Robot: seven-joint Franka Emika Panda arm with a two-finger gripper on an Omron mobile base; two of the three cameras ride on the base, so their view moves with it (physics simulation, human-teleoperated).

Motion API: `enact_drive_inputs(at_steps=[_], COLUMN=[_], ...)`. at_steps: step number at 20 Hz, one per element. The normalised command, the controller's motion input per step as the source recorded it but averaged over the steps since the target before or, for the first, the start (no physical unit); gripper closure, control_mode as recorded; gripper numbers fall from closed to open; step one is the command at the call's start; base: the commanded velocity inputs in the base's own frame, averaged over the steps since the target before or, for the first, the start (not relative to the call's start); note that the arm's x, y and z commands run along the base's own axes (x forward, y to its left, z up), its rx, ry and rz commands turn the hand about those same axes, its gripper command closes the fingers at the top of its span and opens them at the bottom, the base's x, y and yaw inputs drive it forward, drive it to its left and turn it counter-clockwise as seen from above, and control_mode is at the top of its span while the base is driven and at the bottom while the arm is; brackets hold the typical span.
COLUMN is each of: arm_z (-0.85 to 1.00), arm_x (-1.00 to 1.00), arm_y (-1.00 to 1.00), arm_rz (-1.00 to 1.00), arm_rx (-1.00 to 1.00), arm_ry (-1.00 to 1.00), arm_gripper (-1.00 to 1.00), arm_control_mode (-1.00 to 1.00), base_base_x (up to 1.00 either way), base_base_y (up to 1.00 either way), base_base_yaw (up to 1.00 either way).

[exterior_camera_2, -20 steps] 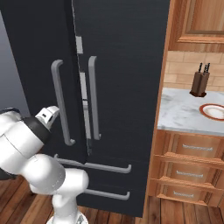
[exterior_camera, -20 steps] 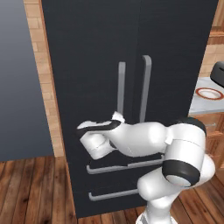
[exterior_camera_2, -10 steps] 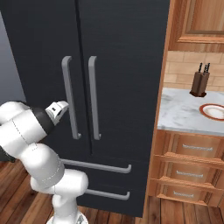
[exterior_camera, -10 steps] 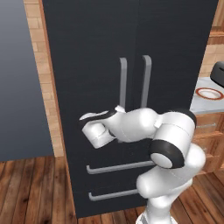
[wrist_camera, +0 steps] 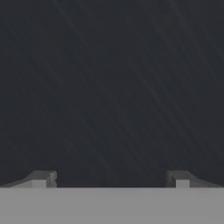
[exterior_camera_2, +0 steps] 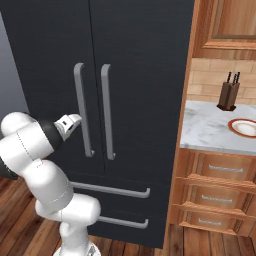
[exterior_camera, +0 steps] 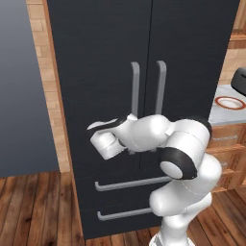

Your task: Place the fish on the counter behind the older fish on the same shelf of the fridge to maintain FIFO order. Close the fridge door when finished.

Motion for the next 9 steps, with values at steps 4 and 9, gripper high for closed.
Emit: enact_drive_inputs(at_steps=[4, 9], arm_z=[0.0, 0.0], arm_x=[0.67, 0.31], arm_y=[0.05, 0.03], arm_rz=[-0.11, -0.08], arm_rx=[0.0, 0.0], arm_ry=[0.0, 0.0], arm_gripper=[-1.0, -1.0], arm_control_mode=[-1.0, -1.0], base_base_x=[0.0, 0.0], base_base_y=[0.0, 0.0], base_base_yaw=[0.0, 0.0])
